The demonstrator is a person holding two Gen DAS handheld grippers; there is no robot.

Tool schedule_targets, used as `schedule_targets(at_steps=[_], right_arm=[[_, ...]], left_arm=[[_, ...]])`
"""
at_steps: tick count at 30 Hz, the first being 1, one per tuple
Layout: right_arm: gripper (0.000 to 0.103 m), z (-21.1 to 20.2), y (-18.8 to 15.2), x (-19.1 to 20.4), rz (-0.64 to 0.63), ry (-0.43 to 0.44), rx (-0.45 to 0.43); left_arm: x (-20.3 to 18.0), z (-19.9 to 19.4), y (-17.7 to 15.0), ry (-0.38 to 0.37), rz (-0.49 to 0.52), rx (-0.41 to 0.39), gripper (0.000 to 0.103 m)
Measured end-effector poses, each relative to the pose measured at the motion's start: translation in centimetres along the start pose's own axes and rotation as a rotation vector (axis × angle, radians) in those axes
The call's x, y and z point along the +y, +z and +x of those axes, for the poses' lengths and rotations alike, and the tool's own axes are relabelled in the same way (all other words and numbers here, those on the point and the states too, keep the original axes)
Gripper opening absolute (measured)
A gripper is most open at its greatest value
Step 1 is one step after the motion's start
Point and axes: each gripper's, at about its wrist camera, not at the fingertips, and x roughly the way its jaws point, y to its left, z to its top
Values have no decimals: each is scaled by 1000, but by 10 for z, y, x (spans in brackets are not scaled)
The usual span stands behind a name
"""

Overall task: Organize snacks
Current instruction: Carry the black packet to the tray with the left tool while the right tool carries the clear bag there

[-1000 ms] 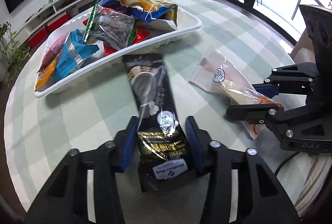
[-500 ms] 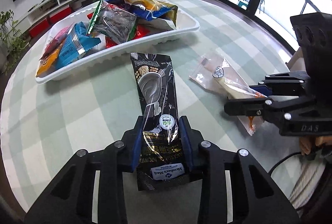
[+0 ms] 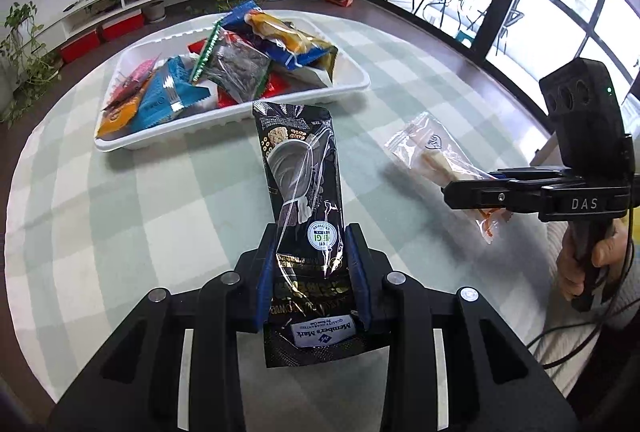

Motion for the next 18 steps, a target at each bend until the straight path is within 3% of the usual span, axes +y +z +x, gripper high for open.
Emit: schedule_targets(at_steps=[18], right_arm=[[26,-25,46,6,-14,38,-81]], left_arm=[[35,-35,32,20,-106,-105,30]])
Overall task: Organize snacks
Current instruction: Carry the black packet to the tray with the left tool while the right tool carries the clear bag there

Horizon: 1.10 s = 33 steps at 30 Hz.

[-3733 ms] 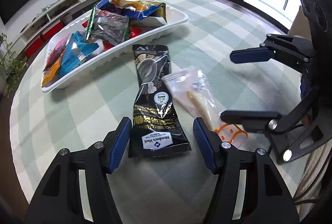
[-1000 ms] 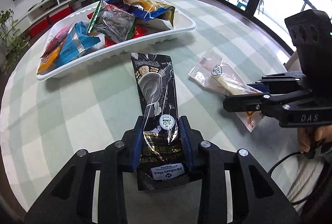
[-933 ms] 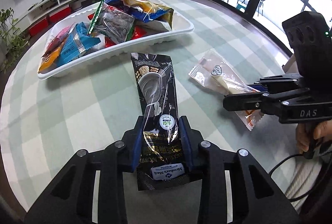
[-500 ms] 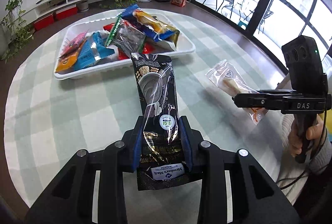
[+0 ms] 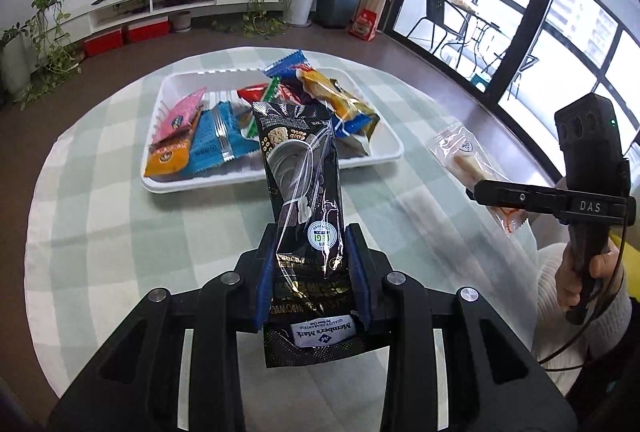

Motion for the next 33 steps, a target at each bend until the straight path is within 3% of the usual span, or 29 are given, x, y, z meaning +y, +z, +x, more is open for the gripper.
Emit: schedule_targets(at_steps=[18,33], right_arm=[[25,36,70,24,-68,28,-38],[26,93,120,22,-149,-33,-23]], left_arm=[[28,13,54,37,-48,-47,30],[52,49,98,72,-59,-32,30]])
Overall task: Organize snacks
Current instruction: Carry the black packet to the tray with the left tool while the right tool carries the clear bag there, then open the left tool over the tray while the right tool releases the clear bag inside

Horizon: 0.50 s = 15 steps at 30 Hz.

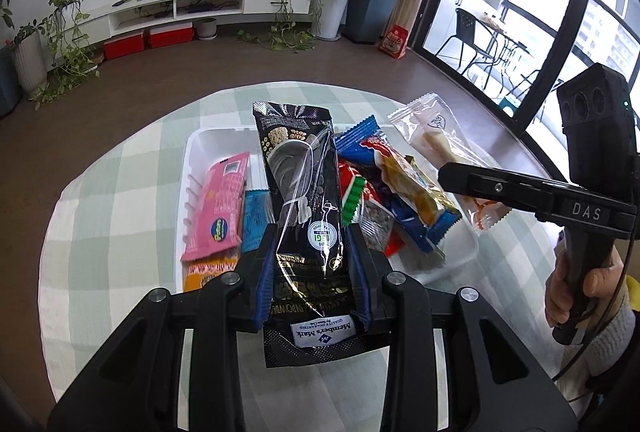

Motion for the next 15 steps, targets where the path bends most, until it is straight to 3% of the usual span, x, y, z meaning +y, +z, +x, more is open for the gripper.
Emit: schedule_targets(at_steps=[15], right_arm=[[28,45,13,-2,-103,-84,29]], left_arm=[[4,42,26,54,1,13,32]])
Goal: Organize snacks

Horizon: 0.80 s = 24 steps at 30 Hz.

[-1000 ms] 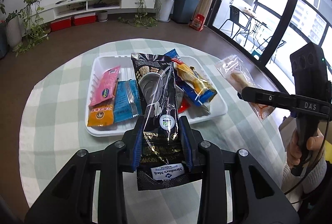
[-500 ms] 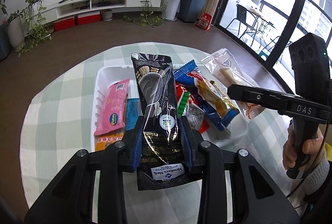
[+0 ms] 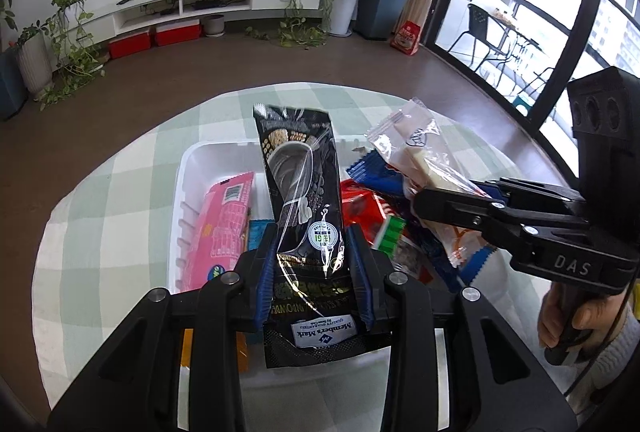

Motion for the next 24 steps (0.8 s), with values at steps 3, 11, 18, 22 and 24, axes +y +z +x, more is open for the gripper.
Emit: schedule_targets(at_steps=[3,11,18,22,24], right_arm=[[31,2,1,1,-29,-25,-1],[63,-8,2,2,-60,-74,-42],[64,-30,3,14,-82,-61,-100],[65,-45,-1,25,-98,-57,-123],[74,-54,-5,32,-109,-58,-136]], left_arm=[[0,7,1,24,-3,-3,33],[7,4,7,67,-37,-51,56],[4,-20,1,109,-46,-112,57],[-6,-42,-9,139,-42,-150,60],[-14,-56,-16,159,-34,-172,67]])
